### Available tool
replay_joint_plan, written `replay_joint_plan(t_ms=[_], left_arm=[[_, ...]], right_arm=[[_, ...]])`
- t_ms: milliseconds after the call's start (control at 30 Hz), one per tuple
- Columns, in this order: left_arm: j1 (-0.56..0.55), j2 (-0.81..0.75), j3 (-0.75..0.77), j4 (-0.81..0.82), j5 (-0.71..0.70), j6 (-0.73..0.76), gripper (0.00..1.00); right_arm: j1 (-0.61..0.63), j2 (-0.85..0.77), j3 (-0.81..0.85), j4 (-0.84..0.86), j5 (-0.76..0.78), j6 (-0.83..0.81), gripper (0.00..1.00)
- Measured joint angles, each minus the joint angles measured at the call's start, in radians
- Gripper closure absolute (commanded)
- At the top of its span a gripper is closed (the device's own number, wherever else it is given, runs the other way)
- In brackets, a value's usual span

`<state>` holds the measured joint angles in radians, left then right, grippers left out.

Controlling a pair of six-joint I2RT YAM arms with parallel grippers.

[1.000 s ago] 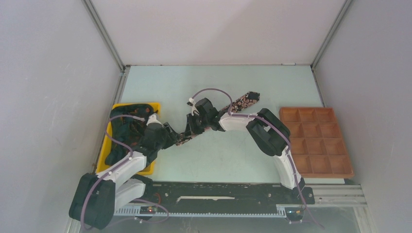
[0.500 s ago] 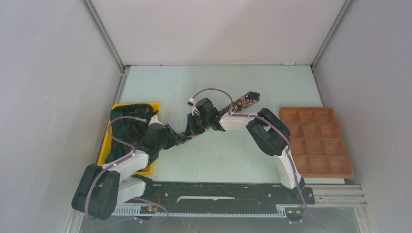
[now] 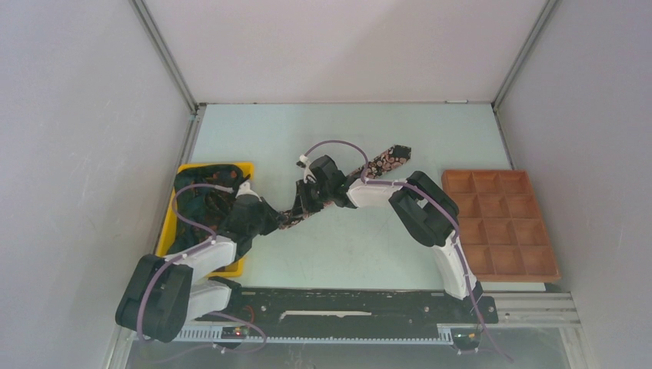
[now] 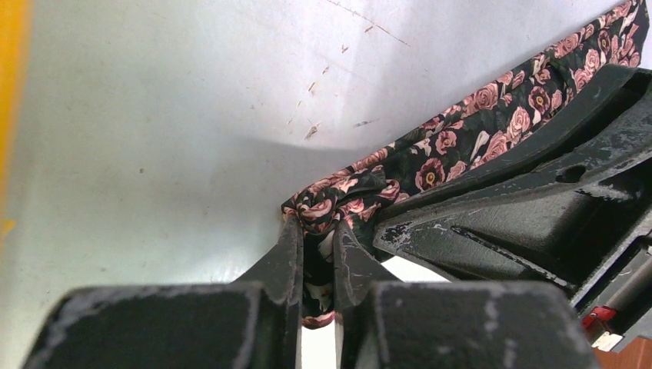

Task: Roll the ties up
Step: Roll the tie at the center of the board.

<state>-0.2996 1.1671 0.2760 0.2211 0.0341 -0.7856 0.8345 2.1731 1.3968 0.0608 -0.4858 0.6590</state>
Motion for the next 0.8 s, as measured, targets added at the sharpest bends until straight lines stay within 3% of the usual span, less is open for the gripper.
replay_joint_plan(t_ms=[300, 800], left_arm=[[0.000, -0.075, 0.026, -0.143, -0.005, 0.000, 1.00], [0.000, -0.152, 0.126, -0.403, -0.014, 0.008, 1.00]], right_arm=[[0.013, -0.014, -0.013, 0.008, 0.003, -0.002, 0.72], [0.024, -0.019, -0.027, 0.008, 0.021, -0.005, 0.77]])
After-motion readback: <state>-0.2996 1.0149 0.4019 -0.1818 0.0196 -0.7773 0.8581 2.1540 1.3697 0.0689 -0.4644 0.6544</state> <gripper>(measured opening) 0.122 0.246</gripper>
